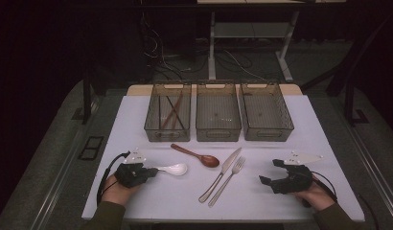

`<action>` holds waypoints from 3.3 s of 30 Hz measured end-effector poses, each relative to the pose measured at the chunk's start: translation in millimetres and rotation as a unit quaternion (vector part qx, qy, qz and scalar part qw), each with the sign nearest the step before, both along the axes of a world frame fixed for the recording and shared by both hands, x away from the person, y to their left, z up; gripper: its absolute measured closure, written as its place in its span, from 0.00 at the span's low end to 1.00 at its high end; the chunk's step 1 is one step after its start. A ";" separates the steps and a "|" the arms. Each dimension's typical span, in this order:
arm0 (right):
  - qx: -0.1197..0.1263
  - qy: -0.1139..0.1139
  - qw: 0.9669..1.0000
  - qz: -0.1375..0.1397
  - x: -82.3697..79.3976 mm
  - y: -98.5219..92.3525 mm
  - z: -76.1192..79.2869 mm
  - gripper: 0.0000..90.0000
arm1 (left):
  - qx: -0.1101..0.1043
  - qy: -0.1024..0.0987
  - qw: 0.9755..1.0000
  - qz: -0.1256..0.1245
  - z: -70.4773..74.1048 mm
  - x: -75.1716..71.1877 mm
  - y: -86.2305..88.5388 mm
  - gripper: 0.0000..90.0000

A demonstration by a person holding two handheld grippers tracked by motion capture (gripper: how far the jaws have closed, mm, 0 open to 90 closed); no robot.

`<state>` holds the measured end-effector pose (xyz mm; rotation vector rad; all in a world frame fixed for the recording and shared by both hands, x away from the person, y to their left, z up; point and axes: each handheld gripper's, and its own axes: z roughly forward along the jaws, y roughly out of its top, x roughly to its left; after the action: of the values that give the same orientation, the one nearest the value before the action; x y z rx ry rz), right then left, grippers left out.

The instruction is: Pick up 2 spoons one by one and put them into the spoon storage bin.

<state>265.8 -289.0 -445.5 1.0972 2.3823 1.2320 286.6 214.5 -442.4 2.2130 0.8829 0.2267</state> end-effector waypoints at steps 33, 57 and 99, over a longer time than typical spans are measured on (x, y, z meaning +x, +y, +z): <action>0.003 -0.005 1.000 -0.013 -2.7 7.5 -1.4 0.16 | -0.091 -0.012 0.994 -0.058 20.9 40.2 -58.9 0.47; 0.001 -0.010 1.000 -0.008 -3.3 5.1 -0.9 0.16 | -0.011 0.010 0.996 -0.090 1.6 35.4 -67.7 0.43; -0.006 -0.015 1.000 -0.002 -4.4 3.1 -0.7 0.16 | 0.021 -0.005 0.987 -0.158 8.3 19.9 -58.1 0.92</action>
<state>261.4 -285.9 -446.2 1.0716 2.3599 1.2240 306.6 156.4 -434.1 2.3515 0.5142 0.1051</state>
